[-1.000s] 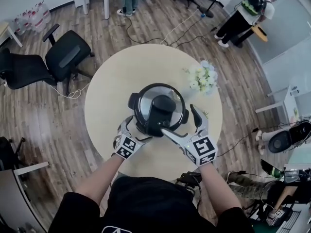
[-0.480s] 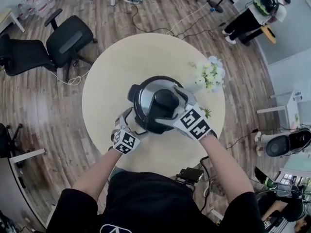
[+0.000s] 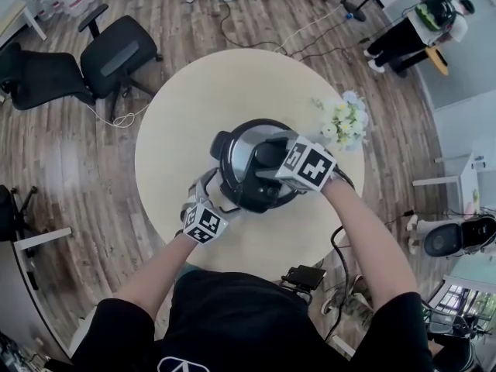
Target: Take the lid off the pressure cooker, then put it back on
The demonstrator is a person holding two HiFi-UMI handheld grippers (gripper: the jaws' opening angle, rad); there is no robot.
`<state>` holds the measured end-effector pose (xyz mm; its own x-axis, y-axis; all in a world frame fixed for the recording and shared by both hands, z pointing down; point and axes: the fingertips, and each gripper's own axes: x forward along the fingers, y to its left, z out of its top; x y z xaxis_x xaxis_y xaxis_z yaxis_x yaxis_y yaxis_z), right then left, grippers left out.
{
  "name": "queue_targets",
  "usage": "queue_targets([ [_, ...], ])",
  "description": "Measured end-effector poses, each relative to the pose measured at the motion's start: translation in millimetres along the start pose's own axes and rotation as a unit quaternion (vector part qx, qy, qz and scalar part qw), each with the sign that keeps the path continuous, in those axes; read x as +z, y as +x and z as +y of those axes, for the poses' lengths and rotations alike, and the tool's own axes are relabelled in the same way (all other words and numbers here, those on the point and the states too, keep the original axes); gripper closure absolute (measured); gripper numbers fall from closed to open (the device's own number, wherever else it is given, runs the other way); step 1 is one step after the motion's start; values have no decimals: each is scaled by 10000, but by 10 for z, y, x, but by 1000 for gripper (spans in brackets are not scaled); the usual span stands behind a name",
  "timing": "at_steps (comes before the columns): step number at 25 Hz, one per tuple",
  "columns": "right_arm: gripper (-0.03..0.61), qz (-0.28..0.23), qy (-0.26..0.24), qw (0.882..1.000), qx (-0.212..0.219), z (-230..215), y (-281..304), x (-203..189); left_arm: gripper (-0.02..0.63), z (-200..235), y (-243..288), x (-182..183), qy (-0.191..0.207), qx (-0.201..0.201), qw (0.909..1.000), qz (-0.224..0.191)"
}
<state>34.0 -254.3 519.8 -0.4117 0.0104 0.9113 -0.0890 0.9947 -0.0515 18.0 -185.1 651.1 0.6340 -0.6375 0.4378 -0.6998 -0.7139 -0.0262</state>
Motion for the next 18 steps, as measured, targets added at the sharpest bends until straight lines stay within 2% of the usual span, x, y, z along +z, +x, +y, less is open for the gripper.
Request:
queue_targets([
  [1, 273, 13, 4, 10000, 6, -5, -5, -5, 23, 1, -3, -1, 0, 0, 10000, 0],
  [2, 278, 12, 26, 10000, 6, -7, -5, -9, 23, 5, -5, -4, 1, 1, 10000, -1],
  [9, 293, -426, 326, 9985, -128, -30, 0, 18, 23, 2, -11, -26, -12, 12, 10000, 13],
  [18, 293, -140, 719, 9968, -334, -90, 11, -6, 23, 0, 16, -8, -22, 90, 9999, 107],
])
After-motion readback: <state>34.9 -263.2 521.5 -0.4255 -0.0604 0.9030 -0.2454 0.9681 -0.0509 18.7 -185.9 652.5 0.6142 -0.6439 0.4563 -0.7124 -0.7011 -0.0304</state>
